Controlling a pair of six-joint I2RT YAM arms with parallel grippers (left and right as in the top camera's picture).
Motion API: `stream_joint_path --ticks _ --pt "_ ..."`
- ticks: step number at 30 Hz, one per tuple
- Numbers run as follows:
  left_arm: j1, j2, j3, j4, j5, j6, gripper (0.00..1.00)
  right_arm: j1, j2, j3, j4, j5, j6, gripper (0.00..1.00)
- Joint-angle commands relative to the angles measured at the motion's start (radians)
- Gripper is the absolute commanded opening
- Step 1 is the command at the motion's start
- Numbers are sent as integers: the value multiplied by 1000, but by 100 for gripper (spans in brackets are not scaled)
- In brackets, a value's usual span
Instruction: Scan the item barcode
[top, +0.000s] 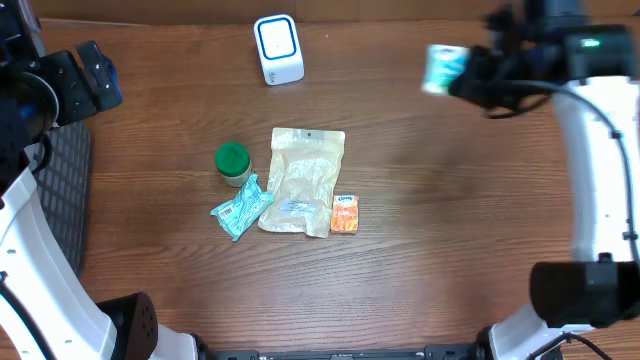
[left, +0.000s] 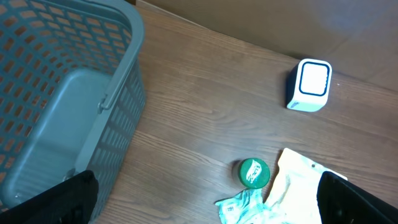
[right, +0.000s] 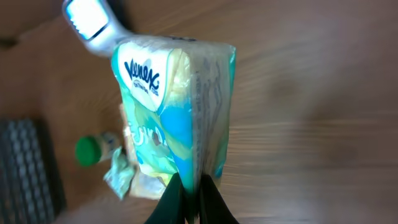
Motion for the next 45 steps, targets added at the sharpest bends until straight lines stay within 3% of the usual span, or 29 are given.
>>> stream_joint_path --ticks 1,7,14,15,17,18,20,26,31,37,40,45 --pt "5 3 8 1 -9 23 100 -122 -24 -87 7 -8 11 4" --pt "5 3 8 1 -9 23 100 -299 -24 -362 134 -6 39 4" --pt "5 3 8 1 -9 23 100 -419 -24 -673 402 38 156 4" --pt "5 3 8 1 -9 23 100 -428 -24 -698 425 37 160 9" --pt "5 3 8 1 -9 23 99 -438 -24 -729 443 38 159 40" --pt "5 3 8 1 -9 23 99 -439 -24 -732 436 38 159 46" --pt "5 3 8 1 -9 23 100 -439 -26 -726 414 37 153 52" --pt "5 3 8 1 -9 23 99 -410 -42 -626 266 -63 23 52" --pt "5 3 8 1 -9 23 99 -304 -64 -583 174 -250 -135 52" --pt "5 3 8 1 -9 23 100 -37 -61 -614 172 -220 -137 51" --pt "5 3 8 1 -9 23 100 112 -59 -657 227 -194 -82 45" --pt "5 3 8 1 -9 23 100 326 -56 -773 375 -138 89 43"
